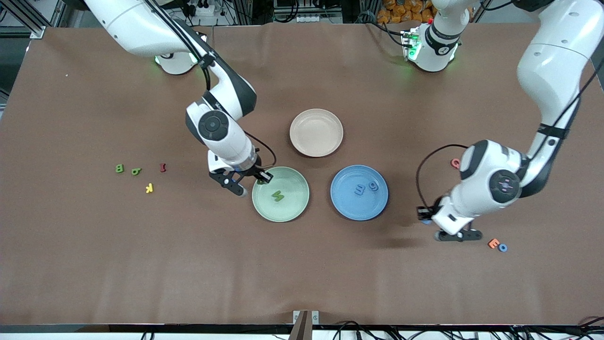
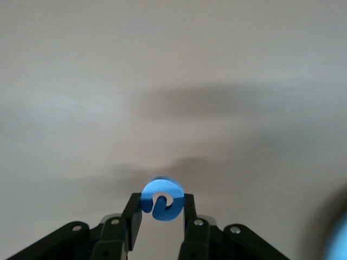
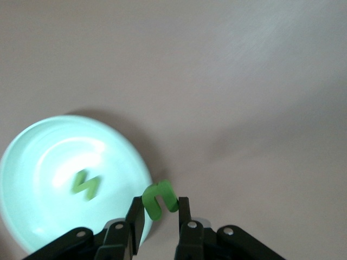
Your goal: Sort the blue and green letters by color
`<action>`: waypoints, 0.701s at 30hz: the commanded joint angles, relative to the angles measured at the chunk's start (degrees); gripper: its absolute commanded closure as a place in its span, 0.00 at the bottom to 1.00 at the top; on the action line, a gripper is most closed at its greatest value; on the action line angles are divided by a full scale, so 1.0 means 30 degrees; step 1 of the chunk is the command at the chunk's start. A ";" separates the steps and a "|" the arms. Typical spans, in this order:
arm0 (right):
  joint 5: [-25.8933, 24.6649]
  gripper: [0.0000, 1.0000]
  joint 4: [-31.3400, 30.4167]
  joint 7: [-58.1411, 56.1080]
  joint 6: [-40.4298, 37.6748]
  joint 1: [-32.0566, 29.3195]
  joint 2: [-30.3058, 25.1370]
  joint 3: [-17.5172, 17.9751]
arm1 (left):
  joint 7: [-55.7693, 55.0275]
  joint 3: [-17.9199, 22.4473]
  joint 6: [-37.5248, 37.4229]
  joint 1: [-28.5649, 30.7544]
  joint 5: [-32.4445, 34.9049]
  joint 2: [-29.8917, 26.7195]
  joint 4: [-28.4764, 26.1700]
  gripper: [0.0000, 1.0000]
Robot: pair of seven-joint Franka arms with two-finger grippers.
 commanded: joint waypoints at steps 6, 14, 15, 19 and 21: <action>-0.1418 0.84 0.2412 0.1655 -0.0245 0.0439 0.2478 -0.0010 | -0.7026 -0.0120 -0.0665 -0.3656 0.0066 -0.0769 -0.0265 0.79; -0.1418 0.00 0.2530 0.1772 -0.0304 0.0438 0.2420 -0.0039 | -0.9958 0.0113 -0.0635 -0.6060 0.0066 -0.0564 -0.0001 0.79; -0.1505 0.00 0.2530 0.1801 -0.0333 0.0439 0.2362 -0.0039 | -1.0048 0.0172 -0.0635 -0.6177 0.0066 -0.0535 -0.0001 0.79; -0.1916 0.00 0.2530 0.1684 -0.0362 0.0234 0.2186 -0.0039 | -1.0136 0.0289 -0.0635 -0.6501 0.0095 -0.0534 -0.0001 0.76; -0.1946 0.00 0.2384 0.1422 -0.0362 0.0117 0.2039 -0.0039 | -1.0136 0.0465 -0.0635 -0.6530 0.0124 -0.0505 -0.0001 0.64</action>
